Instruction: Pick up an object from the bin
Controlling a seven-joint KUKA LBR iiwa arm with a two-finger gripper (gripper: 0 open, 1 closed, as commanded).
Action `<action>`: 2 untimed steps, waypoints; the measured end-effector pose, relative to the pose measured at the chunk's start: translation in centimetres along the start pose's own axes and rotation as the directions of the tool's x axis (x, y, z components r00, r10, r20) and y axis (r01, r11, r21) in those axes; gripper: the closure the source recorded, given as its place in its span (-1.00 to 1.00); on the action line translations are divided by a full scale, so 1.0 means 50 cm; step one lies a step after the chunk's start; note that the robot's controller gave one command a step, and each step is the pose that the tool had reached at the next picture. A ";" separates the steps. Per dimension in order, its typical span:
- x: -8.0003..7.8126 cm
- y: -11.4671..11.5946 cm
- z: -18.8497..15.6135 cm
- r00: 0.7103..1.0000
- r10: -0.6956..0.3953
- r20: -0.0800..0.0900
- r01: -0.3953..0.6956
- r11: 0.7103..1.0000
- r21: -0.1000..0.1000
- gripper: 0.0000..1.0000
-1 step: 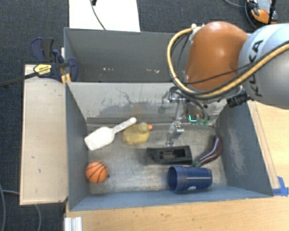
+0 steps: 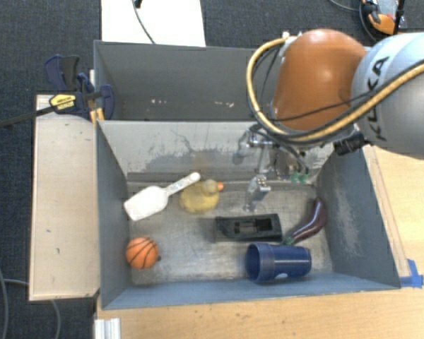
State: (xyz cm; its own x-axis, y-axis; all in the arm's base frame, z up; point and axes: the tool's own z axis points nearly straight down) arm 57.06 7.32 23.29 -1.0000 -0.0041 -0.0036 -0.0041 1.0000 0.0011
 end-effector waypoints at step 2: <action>0.042 -0.110 0.151 1.000 -0.010 -0.005 0.010 1.000 0.001 -1.00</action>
Offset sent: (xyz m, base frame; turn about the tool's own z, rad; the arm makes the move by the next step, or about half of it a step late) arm -0.0208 -0.0564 -0.0729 -0.0113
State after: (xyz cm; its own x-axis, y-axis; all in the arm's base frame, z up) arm 55.00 1.82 15.72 -0.9999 -0.0138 0.0018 -0.0138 0.9999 0.0002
